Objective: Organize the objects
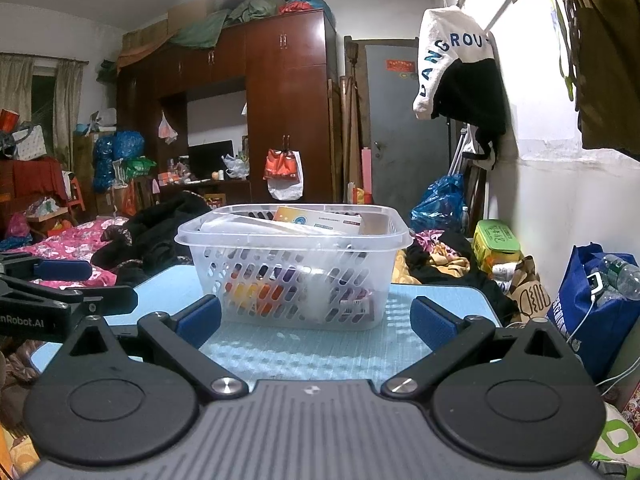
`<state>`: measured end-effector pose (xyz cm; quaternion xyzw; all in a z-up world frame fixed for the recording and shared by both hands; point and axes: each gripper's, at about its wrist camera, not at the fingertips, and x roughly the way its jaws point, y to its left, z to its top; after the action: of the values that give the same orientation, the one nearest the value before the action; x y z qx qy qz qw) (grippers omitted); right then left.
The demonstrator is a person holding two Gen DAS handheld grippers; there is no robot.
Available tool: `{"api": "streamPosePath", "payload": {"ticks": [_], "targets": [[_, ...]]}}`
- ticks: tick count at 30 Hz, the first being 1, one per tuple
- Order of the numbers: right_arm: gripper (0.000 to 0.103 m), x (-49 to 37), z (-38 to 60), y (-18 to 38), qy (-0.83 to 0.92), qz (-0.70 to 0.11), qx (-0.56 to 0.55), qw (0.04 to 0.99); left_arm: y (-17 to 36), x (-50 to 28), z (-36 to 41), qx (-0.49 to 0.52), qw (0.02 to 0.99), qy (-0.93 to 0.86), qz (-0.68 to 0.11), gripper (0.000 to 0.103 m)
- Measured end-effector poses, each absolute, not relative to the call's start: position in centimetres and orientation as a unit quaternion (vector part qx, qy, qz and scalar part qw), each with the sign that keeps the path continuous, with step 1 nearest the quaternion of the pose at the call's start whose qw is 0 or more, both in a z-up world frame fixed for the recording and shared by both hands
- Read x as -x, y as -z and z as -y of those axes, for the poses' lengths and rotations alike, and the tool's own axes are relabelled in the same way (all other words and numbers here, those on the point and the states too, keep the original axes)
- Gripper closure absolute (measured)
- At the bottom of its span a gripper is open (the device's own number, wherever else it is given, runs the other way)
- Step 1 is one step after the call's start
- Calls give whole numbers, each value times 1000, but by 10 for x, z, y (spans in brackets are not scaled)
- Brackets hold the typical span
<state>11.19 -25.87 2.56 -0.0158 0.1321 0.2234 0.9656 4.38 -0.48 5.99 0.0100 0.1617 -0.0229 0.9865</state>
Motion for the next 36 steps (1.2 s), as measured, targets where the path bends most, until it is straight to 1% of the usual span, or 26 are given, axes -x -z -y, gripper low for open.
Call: {"api": "streamPosePath", "payload": {"ticks": [36], "targets": [[0,-113,257,-21,-225,-135,21,965,-54,-45,6,-14,985,28,-167,10]]}}
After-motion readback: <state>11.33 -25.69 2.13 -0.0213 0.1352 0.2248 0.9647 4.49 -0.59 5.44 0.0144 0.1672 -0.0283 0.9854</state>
